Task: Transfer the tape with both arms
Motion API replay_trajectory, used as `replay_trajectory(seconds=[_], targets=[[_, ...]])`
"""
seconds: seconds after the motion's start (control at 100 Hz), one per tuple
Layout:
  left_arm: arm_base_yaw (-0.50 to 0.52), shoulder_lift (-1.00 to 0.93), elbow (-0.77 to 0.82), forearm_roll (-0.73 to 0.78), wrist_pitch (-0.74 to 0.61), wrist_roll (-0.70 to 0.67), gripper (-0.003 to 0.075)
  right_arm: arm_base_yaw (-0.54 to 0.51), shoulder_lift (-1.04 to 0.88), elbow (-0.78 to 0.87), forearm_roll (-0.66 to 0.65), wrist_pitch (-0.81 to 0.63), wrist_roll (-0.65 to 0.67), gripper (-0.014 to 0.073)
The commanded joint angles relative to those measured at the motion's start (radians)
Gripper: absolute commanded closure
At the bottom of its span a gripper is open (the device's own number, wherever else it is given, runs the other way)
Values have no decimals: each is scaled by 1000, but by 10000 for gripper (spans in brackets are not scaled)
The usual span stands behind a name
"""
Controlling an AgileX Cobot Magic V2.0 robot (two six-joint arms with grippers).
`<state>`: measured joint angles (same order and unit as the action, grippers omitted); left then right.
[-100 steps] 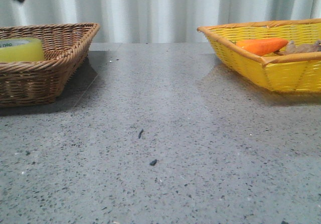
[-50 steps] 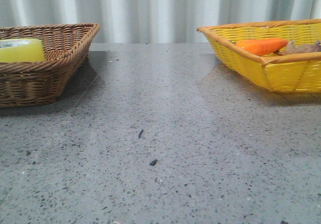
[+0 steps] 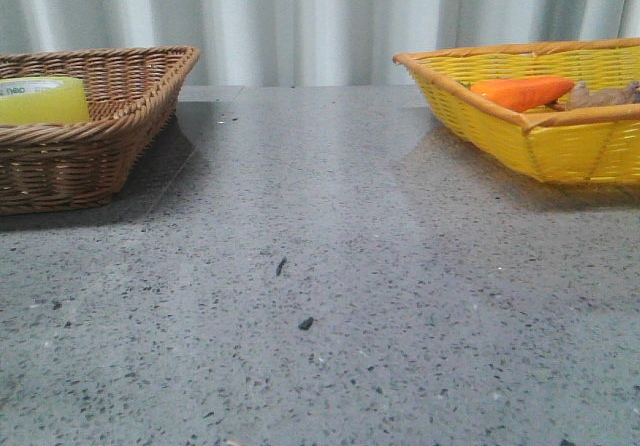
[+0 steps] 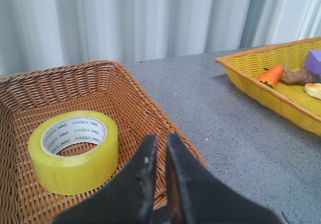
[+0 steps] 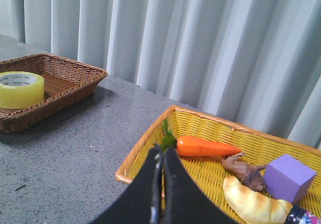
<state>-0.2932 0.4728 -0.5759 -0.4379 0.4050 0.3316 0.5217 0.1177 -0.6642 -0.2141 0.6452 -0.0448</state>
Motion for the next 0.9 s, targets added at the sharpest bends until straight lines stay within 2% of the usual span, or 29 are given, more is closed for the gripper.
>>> replay_trajectory(seconds=[0.0,0.51,0.62,0.69,0.8,0.89], targets=[[-10,1,-21,-24,-69,-3,741,1,14,-20,-26,-69,-2,655],[-10,1,-21,-27,-71,-3,741,1,14,-20,-26,-69,-2,655],[-10,-25,30,-10,-93,-1,741,1,14,-20,-26,-69,-2,655],[-10,-55,100,9,-166,-1,741,1,14,-20,-26,-69,-2,655],[-10,-165,298,91,-382,-17,741,1,14,-20,-26,-69,-2,655],[-10,-273,446,195,-495,-115,741,1,14,-20,-26,-69,-2,655]])
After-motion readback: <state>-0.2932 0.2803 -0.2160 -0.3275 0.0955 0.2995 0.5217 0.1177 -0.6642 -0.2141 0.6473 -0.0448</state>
